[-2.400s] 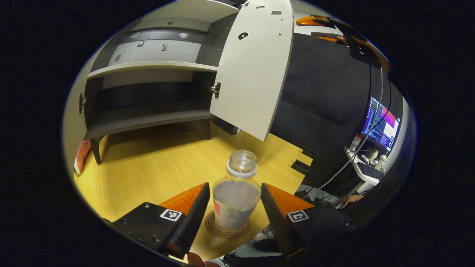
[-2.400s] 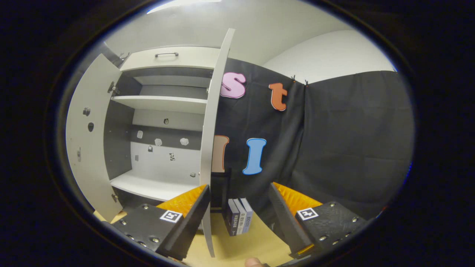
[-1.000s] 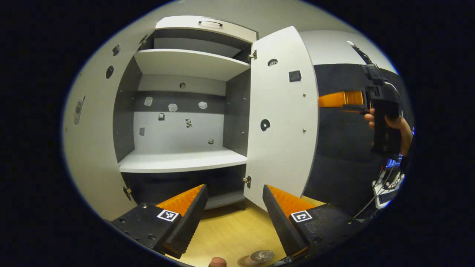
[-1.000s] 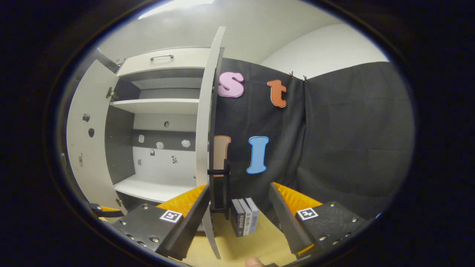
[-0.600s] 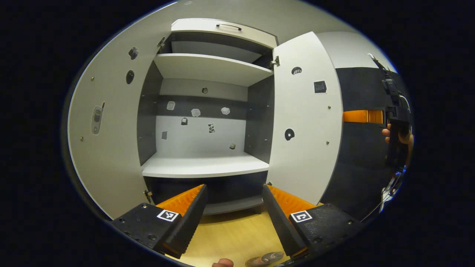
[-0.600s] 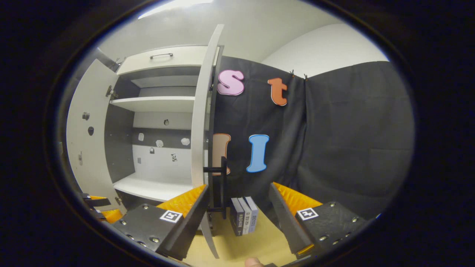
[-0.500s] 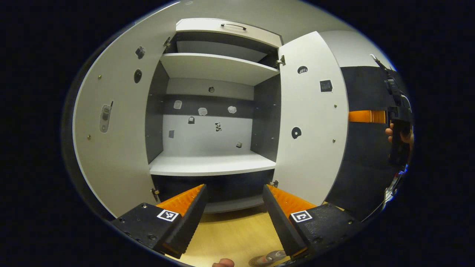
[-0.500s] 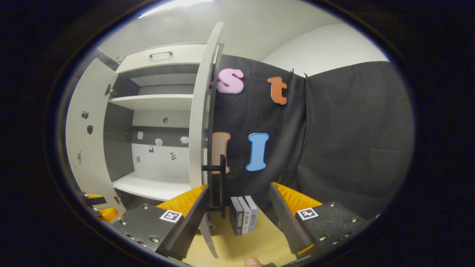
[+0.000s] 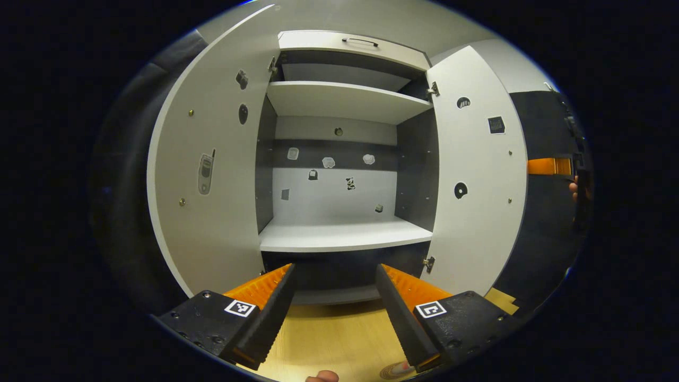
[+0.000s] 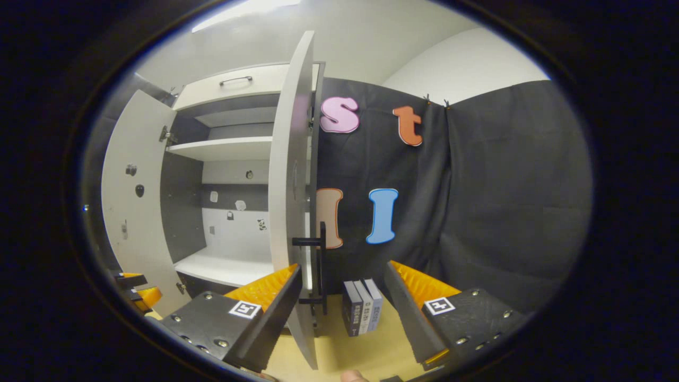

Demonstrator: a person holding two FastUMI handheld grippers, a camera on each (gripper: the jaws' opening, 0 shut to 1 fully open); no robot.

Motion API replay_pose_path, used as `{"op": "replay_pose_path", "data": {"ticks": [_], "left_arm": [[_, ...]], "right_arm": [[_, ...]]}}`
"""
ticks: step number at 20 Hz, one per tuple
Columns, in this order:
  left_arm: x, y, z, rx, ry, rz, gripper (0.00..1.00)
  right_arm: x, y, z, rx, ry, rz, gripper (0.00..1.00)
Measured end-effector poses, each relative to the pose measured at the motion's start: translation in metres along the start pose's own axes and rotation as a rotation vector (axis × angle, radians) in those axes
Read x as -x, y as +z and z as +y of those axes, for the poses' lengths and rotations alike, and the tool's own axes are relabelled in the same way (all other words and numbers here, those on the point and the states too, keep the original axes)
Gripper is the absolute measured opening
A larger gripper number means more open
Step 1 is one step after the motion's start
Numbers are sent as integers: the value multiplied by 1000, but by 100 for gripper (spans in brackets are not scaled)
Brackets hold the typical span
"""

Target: Grasp the bottle in the cabinet with the left hand and place it on the coaster, then close the right door with the right hand and the left door with the left hand.

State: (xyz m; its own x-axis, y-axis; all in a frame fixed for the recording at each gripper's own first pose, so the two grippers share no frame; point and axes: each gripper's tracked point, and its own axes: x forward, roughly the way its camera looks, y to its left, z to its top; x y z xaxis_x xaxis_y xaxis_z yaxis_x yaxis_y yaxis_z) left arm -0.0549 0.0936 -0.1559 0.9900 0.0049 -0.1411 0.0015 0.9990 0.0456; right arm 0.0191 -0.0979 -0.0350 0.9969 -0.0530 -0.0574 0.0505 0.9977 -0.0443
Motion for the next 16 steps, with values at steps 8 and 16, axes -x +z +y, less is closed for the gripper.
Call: {"op": "replay_pose_path", "data": {"ticks": [8,16], "left_arm": [[10,3,12,-3,60,-15,94],[21,3,38,19,132,-21,94]], "right_arm": [[-3,-1,57,-14,157,12,93],[-11,-3,95,-28,253,26,93]]}}
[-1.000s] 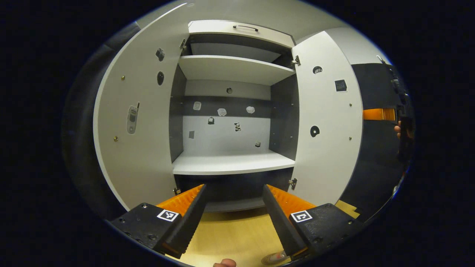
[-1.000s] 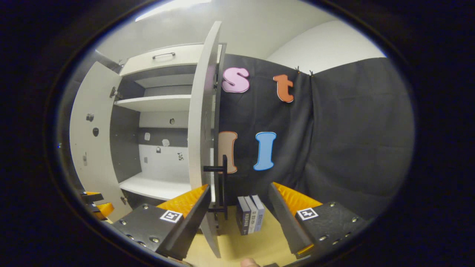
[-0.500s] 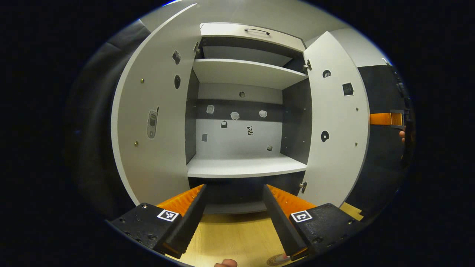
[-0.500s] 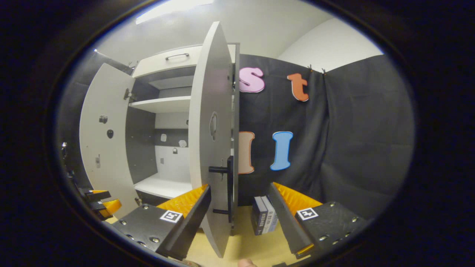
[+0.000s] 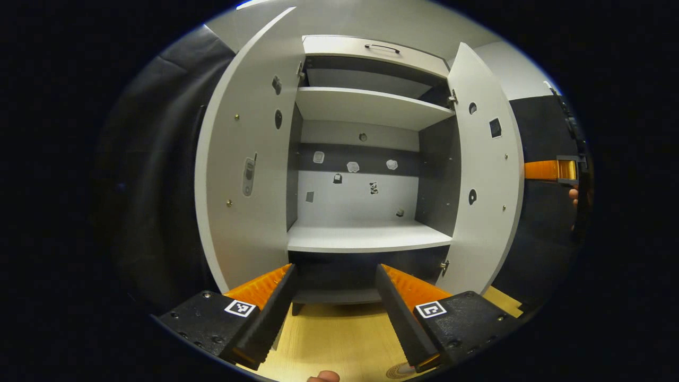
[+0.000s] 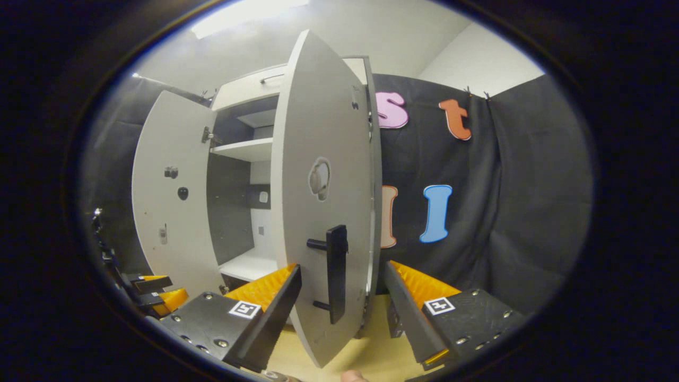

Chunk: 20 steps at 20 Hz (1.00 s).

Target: Grasp the bottle in the cabinet with the left hand and place it on the coaster, then close the right door with the right hand and the left door with the left hand.

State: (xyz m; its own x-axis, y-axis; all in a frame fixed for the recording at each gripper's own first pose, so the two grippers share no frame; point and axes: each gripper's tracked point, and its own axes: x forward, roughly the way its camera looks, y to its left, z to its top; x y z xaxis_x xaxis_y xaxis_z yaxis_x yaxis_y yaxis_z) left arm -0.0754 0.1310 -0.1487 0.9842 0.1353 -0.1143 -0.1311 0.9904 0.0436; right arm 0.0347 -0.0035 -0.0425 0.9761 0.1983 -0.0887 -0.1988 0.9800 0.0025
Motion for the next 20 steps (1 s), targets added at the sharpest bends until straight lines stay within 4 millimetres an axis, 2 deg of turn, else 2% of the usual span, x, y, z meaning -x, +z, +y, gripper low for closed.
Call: {"op": "replay_pose_path", "data": {"ticks": [1,5,7,8,9,10,12,14,20], "left_arm": [[0,0,3,1,10,0,94],[7,0,17,-3,47,-3,94],[13,-1,29,-8,74,-1,94],[16,-1,34,-9,86,-1,94],[19,0,39,-10,100,-1,94],[23,0,44,-9,112,-2,94],[29,-1,56,-6,140,-3,94],[35,-2,67,-5,167,-2,94],[45,-7,97,2,227,8,94]], "right_arm": [[-3,0,4,-2,10,1,96],[-14,-3,27,-11,61,12,96],[-19,-5,43,-16,97,17,96],[-23,-6,54,-20,125,20,93],[-24,-6,64,-24,146,22,96],[-26,-6,72,-24,162,23,93],[-28,-6,86,-21,189,23,93],[-30,-8,94,-23,207,26,96],[-29,-10,112,-43,226,23,96]]}}
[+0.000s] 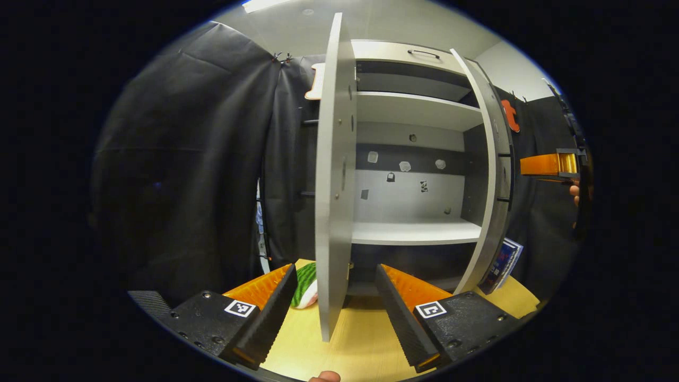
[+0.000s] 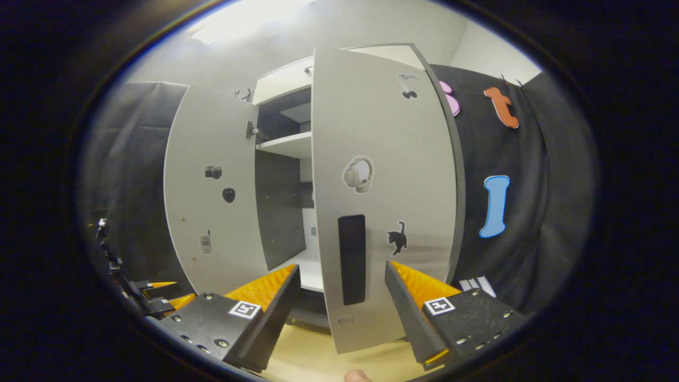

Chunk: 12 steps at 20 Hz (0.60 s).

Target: Grasp the bottle in the cabinet with the left hand and place it on the coaster, then close the right door with the right hand and the left door with the left hand.

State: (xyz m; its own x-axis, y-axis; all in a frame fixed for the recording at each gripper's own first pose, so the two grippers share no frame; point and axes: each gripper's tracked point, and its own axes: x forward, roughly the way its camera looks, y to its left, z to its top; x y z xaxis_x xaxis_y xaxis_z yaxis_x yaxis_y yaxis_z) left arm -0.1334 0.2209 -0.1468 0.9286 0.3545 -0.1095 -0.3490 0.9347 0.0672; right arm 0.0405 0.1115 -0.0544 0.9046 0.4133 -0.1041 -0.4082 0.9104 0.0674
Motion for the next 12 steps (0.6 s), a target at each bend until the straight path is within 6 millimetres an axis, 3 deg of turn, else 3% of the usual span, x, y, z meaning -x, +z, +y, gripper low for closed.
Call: {"op": "replay_pose_path", "data": {"ticks": [2,6,7,8,10,12], "left_arm": [[-1,-1,10,1,16,3,94],[-6,-5,26,11,37,11,94],[-7,-6,27,12,40,14,94],[-9,-8,29,13,42,17,89],[-11,-10,32,12,45,21,89],[-14,-11,35,7,47,23,94]], "right_arm": [[-1,-1,3,1,0,-2,92],[2,-1,7,9,-8,-4,92],[2,-2,7,11,-11,-4,96],[4,-3,8,14,-13,-3,96],[3,-4,9,17,-17,-4,93],[3,-4,10,19,-22,-8,92]]}}
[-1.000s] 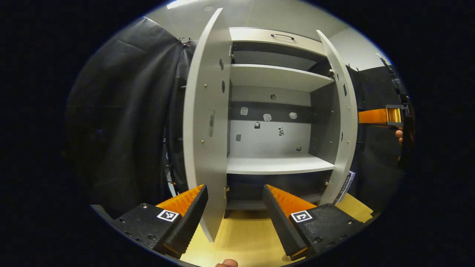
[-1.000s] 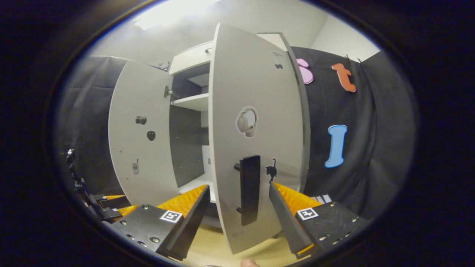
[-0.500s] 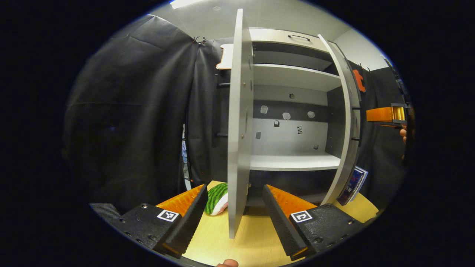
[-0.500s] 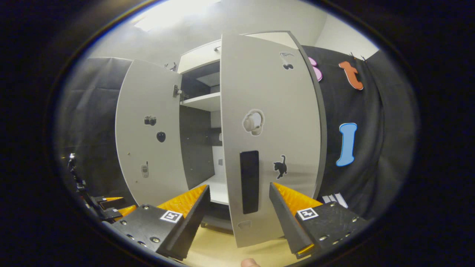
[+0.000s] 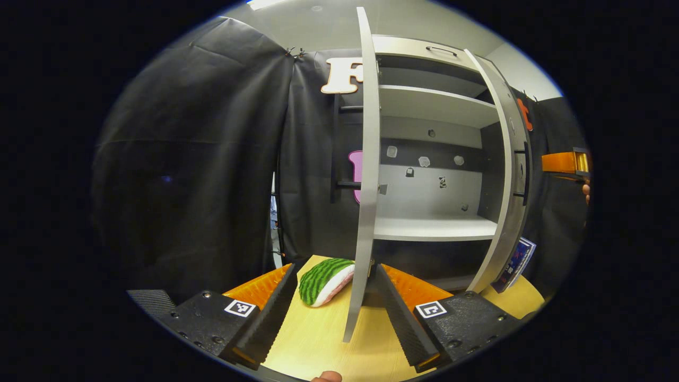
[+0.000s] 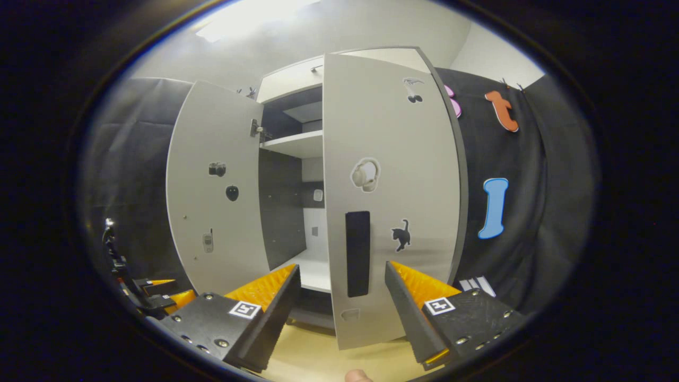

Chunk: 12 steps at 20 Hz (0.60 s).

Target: Grasp the bottle in the cabinet with the left hand and place it on the coaster, then close the right door with the right hand and the left door with the left hand.

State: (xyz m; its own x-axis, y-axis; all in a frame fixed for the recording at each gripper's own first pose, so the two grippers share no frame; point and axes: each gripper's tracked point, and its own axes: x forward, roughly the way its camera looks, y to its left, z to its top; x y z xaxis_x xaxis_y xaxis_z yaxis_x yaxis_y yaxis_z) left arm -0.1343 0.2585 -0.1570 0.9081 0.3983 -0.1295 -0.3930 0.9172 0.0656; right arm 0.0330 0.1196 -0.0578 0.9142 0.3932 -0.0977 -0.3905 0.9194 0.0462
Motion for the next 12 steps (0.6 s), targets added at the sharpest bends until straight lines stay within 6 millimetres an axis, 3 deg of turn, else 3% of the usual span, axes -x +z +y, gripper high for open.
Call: {"op": "replay_pose_path", "data": {"ticks": [1,3,4,12], "left_arm": [[-2,0,2,-1,1,-1,89],[-2,2,4,-1,4,-2,88],[-4,1,6,0,7,-4,94],[-16,4,27,6,44,1,94]], "right_arm": [[-1,0,0,1,-3,-1,92],[-2,0,-1,1,-8,-2,93],[-2,-1,0,2,-10,-2,92],[-12,-2,1,-2,-14,-5,92]]}}
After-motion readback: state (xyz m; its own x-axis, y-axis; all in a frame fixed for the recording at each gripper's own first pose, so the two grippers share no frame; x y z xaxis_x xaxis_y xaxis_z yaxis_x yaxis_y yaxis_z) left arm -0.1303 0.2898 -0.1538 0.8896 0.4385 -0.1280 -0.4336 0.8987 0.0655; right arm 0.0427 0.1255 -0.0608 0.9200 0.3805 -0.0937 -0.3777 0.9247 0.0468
